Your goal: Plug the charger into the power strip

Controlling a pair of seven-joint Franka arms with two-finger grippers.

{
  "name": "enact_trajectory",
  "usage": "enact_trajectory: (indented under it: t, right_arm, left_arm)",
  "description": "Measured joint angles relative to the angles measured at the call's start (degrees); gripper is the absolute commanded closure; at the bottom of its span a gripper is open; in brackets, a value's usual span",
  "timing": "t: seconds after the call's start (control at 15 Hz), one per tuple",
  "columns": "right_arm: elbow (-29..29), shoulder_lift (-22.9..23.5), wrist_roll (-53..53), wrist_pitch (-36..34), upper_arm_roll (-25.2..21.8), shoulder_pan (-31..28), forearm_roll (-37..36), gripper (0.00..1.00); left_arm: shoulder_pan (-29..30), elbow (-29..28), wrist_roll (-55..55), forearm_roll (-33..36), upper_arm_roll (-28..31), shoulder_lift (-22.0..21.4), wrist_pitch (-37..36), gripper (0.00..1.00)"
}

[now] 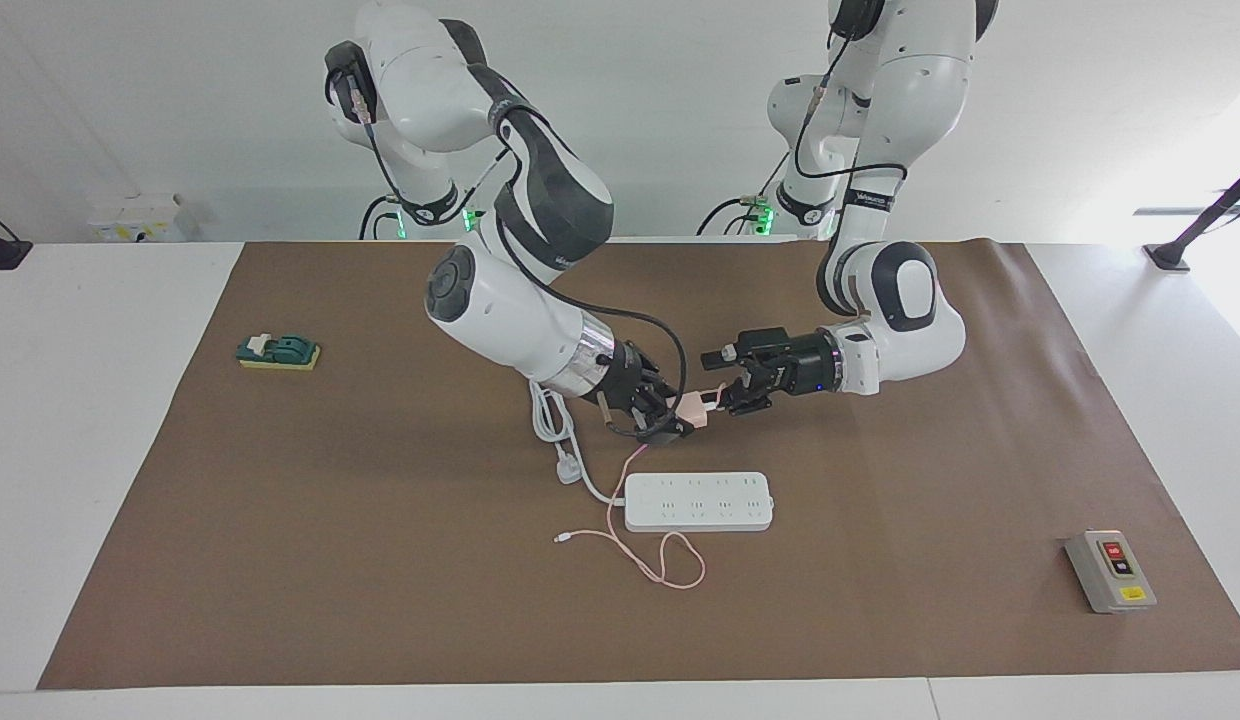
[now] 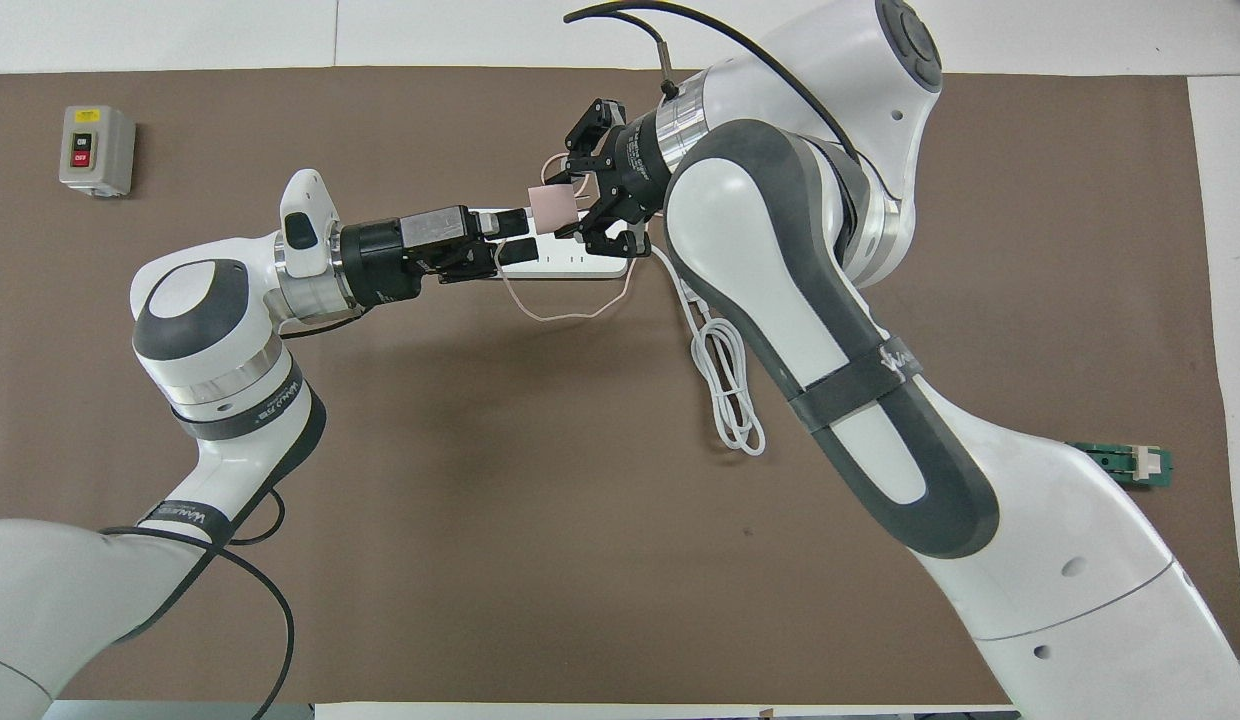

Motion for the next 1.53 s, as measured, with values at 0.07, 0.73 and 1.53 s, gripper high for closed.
enact_trajectory:
  t: [0.07, 0.73, 1.53]
  right_arm:
    - [0.0, 0.0, 0.0, 0.0, 0.0, 0.0, 0.0, 1.00]
    - [0.1, 0.0, 0.0, 0.0, 0.0, 0.0, 0.0, 1.00]
    - [0.1, 0.0, 0.0, 0.0, -0.1, 0.0, 0.0, 1.00]
  left_arm:
    - [0.0, -0.1, 0.0, -0.2, 0.1, 0.0, 0.3, 0.00]
    - [0.0, -0.4, 0.0, -4.0, 0.1, 0.0, 3.0, 0.00]
    - [-2.1, 2.0, -0.1, -4.0, 0.2, 0.6, 7.2, 0.00]
